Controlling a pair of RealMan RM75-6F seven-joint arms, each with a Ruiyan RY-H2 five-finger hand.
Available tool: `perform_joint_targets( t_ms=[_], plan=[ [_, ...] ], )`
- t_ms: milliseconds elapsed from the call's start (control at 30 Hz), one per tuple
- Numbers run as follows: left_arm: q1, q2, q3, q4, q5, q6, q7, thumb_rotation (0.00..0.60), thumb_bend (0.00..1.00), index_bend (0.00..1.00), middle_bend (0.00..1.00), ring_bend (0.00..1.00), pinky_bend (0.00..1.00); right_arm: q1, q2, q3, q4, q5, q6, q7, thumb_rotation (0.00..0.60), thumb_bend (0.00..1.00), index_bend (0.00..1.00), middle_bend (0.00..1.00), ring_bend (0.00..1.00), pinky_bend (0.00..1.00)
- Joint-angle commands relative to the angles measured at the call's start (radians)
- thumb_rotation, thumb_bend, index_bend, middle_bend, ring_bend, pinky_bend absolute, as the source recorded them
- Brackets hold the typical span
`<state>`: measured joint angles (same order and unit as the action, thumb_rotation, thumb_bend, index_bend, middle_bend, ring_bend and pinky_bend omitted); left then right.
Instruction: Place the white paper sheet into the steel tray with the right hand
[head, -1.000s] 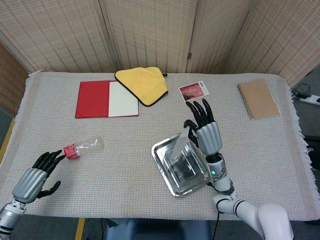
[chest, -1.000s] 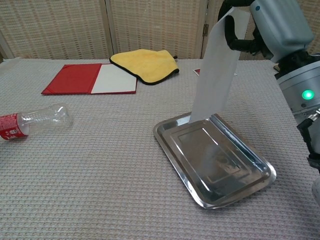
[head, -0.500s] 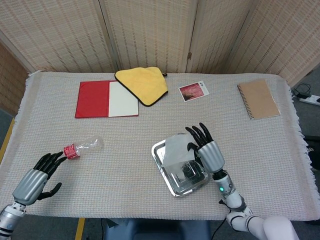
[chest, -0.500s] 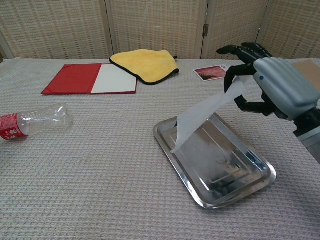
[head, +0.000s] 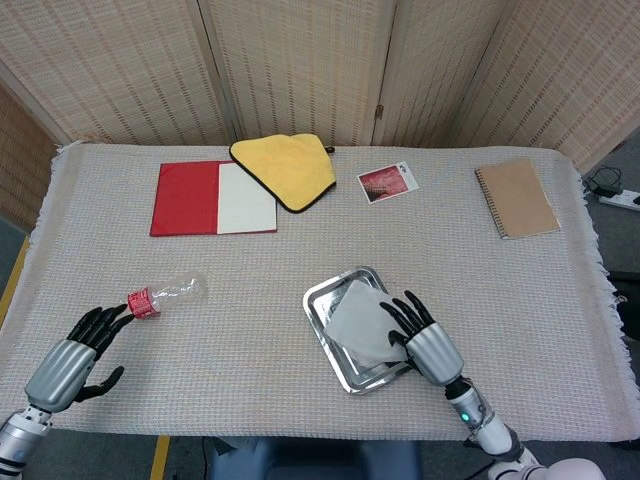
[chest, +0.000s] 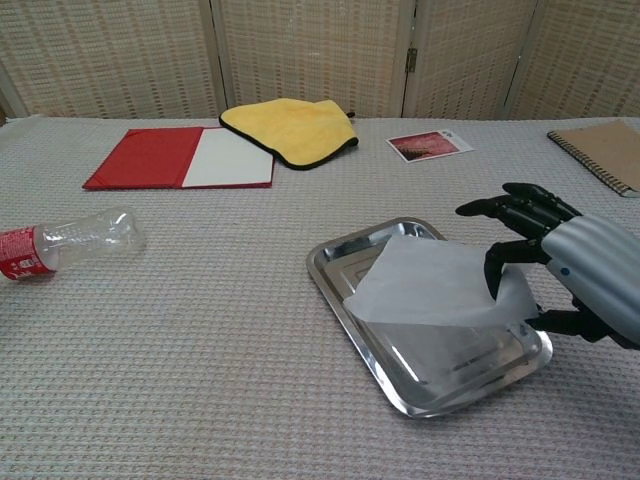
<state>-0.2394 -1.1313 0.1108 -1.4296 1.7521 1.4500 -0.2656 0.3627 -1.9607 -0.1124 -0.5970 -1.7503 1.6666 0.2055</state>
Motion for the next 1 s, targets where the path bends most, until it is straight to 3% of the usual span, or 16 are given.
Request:
perform_joint_targets(
  t_ms=[33,233,500,600,900,1000],
  plan=[
    [0.0,0.001,0.001,-0.002,0.004,0.001,0.001,0.6,0.47,0.05,0.0,0.0,0.0,-0.02,-0.004,-0.018,0.01,-0.01,-0.009,-0.025,0.6,0.7,0.63,0.17,0.12,0.0],
    [0.004,0.005,0.002,-0.006,0.009,0.015,-0.005,0.6,0.47,0.05,0.0,0.0,0.0,-0.043,-0.005,-0.035,-0.011,-0.01,-0.059,-0.094,0.6,0.7,0.6,0.15,0.09,0.0],
    [0.004,0.008,0.002,-0.005,0.012,0.019,-0.012,0.6,0.47,0.05,0.0,0.0,0.0,-0.032,0.056,-0.027,-0.161,-0.001,-0.126,-0.152,0.6,0.7,0.27,0.02,0.02,0.0],
    [0.004,0.008,0.002,-0.004,0.013,0.02,-0.012,0.6,0.47,0.06,0.0,0.0,0.0,-0.024,0.083,-0.019,-0.223,-0.005,-0.13,-0.171,0.6,0.7,0.19,0.0,0.01,0.0],
    [0.004,0.007,0.001,-0.007,0.013,0.02,-0.009,0.6,0.47,0.06,0.0,0.0,0.0,-0.002,0.157,-0.037,-0.406,-0.004,-0.239,-0.247,0.6,0.7,0.11,0.0,0.0,0.0],
    [0.005,0.009,0.001,-0.008,0.011,0.02,-0.013,0.6,0.53,0.06,0.0,0.0,0.0,0.013,0.193,-0.039,-0.493,0.015,-0.316,-0.313,0.6,0.7,0.05,0.0,0.0,0.0]
  ],
)
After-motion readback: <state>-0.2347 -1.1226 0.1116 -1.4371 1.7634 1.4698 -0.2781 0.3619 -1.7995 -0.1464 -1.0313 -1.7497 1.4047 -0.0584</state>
